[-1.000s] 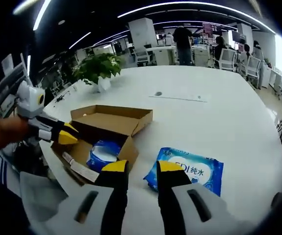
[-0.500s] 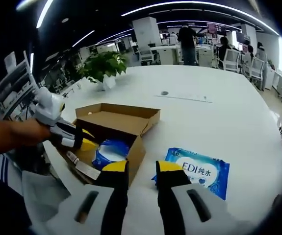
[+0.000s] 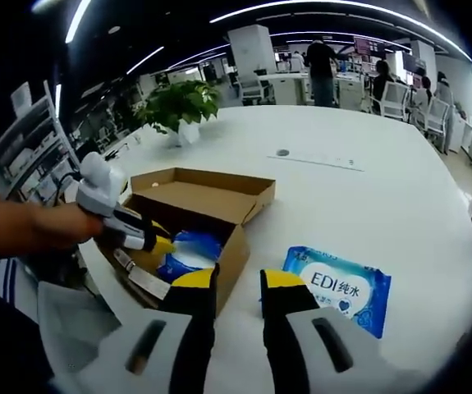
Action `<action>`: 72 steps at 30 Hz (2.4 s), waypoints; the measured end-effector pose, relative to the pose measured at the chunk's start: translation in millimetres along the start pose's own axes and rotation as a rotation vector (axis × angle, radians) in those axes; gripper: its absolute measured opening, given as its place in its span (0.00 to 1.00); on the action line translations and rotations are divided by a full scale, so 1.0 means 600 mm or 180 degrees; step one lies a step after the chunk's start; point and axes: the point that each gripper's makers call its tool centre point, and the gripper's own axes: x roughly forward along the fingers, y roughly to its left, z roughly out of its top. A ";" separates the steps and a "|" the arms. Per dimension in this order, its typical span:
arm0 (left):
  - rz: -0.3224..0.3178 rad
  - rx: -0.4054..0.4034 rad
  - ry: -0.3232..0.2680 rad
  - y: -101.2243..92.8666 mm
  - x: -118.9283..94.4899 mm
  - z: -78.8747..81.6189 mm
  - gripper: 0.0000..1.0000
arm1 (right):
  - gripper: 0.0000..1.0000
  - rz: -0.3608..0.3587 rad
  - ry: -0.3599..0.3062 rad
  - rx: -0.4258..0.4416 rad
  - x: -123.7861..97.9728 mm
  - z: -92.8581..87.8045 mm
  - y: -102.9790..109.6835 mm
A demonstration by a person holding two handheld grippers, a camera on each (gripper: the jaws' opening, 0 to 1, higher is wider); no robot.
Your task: Operate the shoe box by opening the lid, removing the specified soft item, and placing it in the target area until the item is outside and the box remains undamaged.
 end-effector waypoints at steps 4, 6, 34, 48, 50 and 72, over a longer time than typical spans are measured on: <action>0.0022 -0.0035 0.0031 0.010 0.000 -0.004 0.24 | 0.19 0.0021 0.0013 -0.0011 0.007 0.001 0.002; 0.0023 -0.0051 0.0048 0.014 -0.001 -0.007 0.23 | 0.19 0.0033 0.0015 -0.0010 0.010 0.003 0.004; 0.0108 -0.0248 0.0065 0.110 -0.043 -0.044 0.22 | 0.18 0.0292 0.0108 -0.0160 0.096 0.023 0.101; 0.0010 -0.0292 0.0059 0.118 -0.031 -0.043 0.22 | 0.17 0.0376 0.0462 -0.0219 0.196 -0.007 0.143; 0.0000 -0.0297 0.0058 0.115 -0.032 -0.043 0.21 | 0.17 0.0377 0.0533 -0.0230 0.206 -0.014 0.144; -0.0074 -0.0398 0.0038 0.117 -0.023 -0.045 0.22 | 0.12 0.0291 0.1002 -0.0208 0.258 -0.066 0.135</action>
